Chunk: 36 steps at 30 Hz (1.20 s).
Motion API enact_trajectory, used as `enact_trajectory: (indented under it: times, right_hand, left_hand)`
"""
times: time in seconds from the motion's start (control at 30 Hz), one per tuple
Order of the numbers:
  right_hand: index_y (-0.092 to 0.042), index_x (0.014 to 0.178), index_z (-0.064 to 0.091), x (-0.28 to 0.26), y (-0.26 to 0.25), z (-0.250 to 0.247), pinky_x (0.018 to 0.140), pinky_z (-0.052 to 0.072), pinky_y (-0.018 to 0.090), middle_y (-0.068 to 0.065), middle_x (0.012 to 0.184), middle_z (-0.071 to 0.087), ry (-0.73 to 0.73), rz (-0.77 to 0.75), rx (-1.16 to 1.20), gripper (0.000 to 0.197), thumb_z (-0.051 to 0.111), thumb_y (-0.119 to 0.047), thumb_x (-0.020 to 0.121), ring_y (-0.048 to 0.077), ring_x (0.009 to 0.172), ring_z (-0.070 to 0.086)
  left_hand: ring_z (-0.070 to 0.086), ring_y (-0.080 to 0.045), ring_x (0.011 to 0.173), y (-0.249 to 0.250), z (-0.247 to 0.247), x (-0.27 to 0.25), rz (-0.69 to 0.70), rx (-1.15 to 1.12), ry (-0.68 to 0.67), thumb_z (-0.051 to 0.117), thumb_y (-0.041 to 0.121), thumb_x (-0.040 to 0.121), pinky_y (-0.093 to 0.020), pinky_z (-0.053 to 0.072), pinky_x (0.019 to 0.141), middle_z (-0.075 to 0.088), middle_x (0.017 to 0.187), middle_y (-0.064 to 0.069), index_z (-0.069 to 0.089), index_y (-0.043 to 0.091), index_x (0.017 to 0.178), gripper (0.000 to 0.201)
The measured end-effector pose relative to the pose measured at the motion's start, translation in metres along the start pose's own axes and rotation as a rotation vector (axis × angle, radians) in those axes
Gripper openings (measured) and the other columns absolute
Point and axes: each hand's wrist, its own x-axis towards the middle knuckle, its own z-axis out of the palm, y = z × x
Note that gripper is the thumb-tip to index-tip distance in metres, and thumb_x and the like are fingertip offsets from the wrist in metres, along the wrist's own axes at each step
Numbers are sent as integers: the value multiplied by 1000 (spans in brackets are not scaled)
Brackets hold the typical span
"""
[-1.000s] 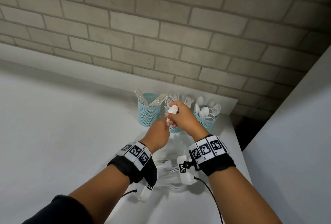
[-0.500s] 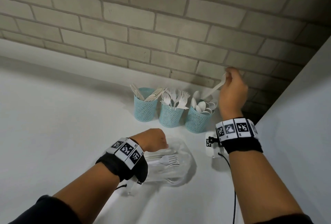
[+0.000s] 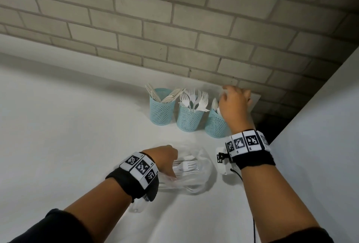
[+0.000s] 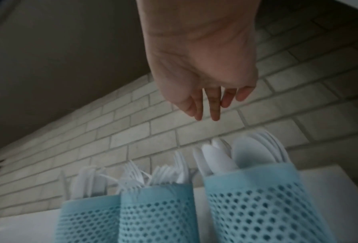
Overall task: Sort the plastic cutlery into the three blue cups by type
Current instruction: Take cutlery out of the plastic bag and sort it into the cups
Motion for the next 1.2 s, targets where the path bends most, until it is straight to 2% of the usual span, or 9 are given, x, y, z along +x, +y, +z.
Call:
enact_trajectory:
  times: [0.07,0.13,0.2,0.3,0.43,0.53,0.6,1.07,1.2]
  right_hand:
    - [-16,110,64,-9,-9,-3,88,39,34,4,116,65,-35,-103,201,25,46,-14,95,27,106,52]
    - [-16,107,67,-23,-19,-6,84,43,28,0,113,65,-410,-152,318,22,49,-14,95,16,91,59]
    - [-18,113,67,-37,-25,-4,92,41,27,1,123,62,-808,-199,128,23,53,-19,94,15,103,59]
    - [-22,121,62,-57,-27,4,90,42,28,0,135,55,-1000,-178,-104,29,55,-26,93,18,112,55]
    - [-23,128,57,-73,-20,17,61,38,15,0,137,51,-989,-115,-143,38,55,-18,91,15,101,52]
    - [-23,128,57,-80,-14,26,93,42,27,3,140,49,-940,-61,-120,40,53,-11,90,20,121,50]
    - [-22,130,55,-83,-11,28,101,38,30,4,141,48,-931,-33,-125,42,51,-8,91,22,124,48]
    - [-13,129,55,-97,13,33,105,34,28,6,140,50,-797,92,90,42,39,-1,93,23,128,46]
    - [-12,128,56,-100,14,37,105,36,29,5,139,50,-769,121,133,40,39,-3,94,22,127,47]
  left_hand:
    - [48,-26,118,2,1,2,2,32,5,68,37,81,-34,42,99,45,132,-9,43,9,133,64]
    - [49,-27,116,2,2,4,-1,42,11,67,38,82,-34,43,98,45,131,-10,45,8,131,62]
    - [48,-27,118,1,6,6,-13,27,21,67,36,82,-35,42,99,44,131,-9,45,10,133,61]
    - [45,-27,123,0,8,6,-8,4,71,64,32,84,-33,38,99,44,133,-10,42,15,137,60]
    - [45,-26,122,-1,7,5,20,44,117,61,25,87,-31,35,99,49,130,-11,48,10,131,48]
    - [49,-26,119,-4,6,5,23,24,129,60,26,88,-32,38,96,52,128,-10,51,10,128,44]
    - [51,-25,116,-6,4,5,20,-6,141,60,30,87,-32,40,93,55,126,-9,53,11,125,43]
    - [47,-16,83,-16,1,10,86,-134,233,57,36,91,-25,32,72,65,103,-11,62,9,90,27]
    - [54,-27,102,-16,2,8,58,-164,230,44,31,98,-26,31,75,61,111,-13,57,7,99,27]
